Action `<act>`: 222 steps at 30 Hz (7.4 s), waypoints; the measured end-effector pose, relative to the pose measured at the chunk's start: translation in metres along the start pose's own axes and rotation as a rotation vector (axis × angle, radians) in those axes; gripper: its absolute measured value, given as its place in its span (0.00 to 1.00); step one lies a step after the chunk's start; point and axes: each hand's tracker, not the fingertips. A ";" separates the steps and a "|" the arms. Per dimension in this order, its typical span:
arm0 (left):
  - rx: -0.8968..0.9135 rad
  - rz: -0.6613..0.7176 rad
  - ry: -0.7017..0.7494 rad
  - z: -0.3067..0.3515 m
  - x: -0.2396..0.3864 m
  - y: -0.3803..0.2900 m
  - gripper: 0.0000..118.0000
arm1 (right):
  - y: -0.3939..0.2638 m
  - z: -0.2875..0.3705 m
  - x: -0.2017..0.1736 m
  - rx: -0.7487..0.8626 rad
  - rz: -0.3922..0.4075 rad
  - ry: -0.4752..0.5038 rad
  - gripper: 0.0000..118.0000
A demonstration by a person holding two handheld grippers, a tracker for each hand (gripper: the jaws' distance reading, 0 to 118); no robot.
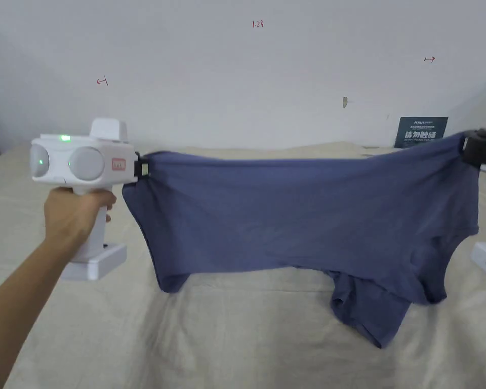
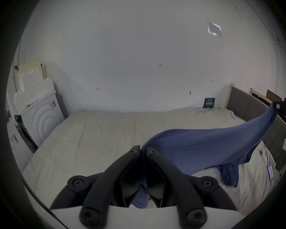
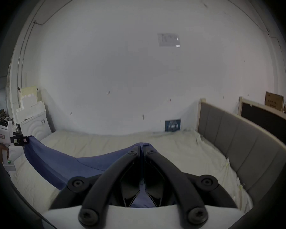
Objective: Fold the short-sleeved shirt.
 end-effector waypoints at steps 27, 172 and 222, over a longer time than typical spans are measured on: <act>-0.341 0.117 -0.047 0.134 -0.028 -0.324 0.03 | -0.264 0.251 0.002 -0.314 -0.176 0.055 0.00; -0.335 0.303 -0.039 0.098 -0.026 -0.245 0.06 | -0.220 0.171 -0.018 -0.421 -0.045 -0.046 0.04; 0.014 0.093 -0.009 0.165 0.020 -0.236 0.14 | -0.172 0.248 -0.052 -0.089 0.098 -0.094 0.10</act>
